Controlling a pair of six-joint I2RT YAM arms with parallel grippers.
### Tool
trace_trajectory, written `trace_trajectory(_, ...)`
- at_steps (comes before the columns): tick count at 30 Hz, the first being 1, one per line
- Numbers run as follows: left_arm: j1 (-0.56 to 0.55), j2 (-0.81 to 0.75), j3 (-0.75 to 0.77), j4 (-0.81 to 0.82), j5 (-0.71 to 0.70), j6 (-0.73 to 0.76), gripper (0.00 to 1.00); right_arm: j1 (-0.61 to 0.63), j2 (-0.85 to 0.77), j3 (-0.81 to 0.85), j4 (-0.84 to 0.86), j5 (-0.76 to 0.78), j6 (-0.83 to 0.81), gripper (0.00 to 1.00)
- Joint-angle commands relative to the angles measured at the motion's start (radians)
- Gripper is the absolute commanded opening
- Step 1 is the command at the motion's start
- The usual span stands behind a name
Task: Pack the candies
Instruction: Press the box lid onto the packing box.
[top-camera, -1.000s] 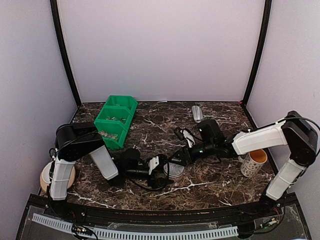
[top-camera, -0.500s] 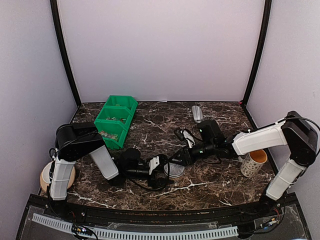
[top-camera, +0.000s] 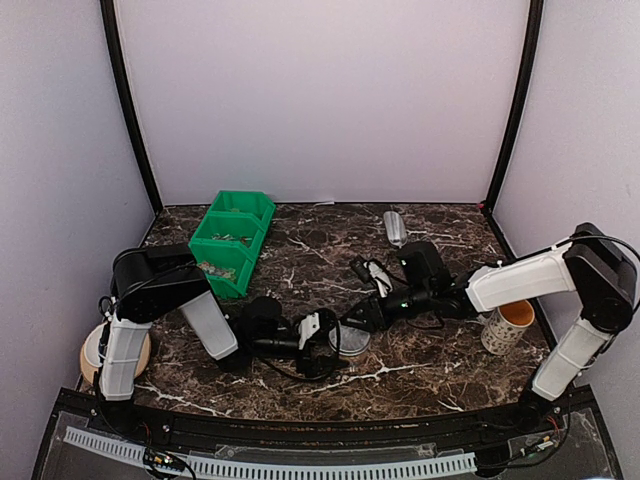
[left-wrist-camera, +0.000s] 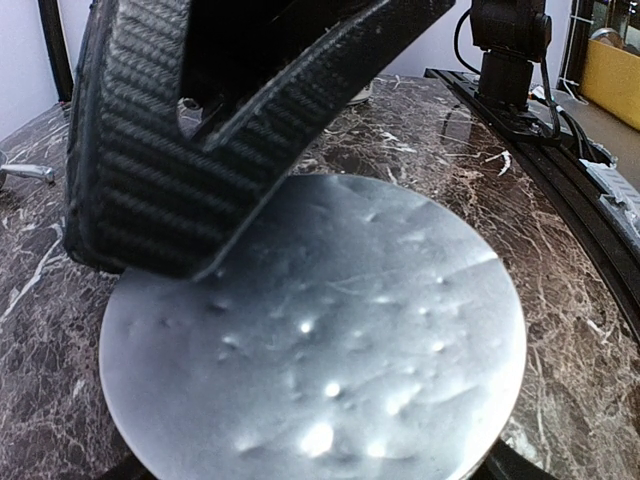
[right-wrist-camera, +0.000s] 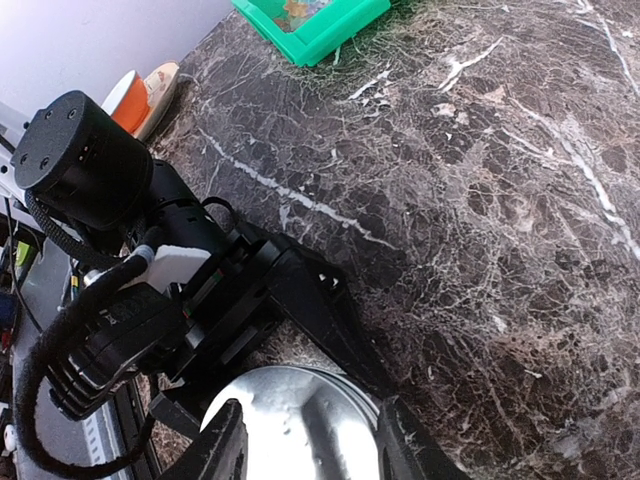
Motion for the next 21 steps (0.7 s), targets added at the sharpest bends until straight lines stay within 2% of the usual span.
trace_trajectory(1, -0.007, 0.077, -0.025, -0.217, -0.042, 0.034, 0.73, -0.007, -0.051, -0.025, -0.034, -0.007, -0.009, 0.43)
trace_trajectory(13, -0.007, 0.076, -0.024, -0.218, -0.047, 0.033, 0.71, -0.006, -0.099, -0.068, -0.056, 0.024, -0.015, 0.41)
trace_trajectory(21, -0.007, 0.077, -0.024, -0.218, -0.046, 0.033, 0.71, -0.006, -0.133, -0.038, -0.063, 0.035, -0.017, 0.43)
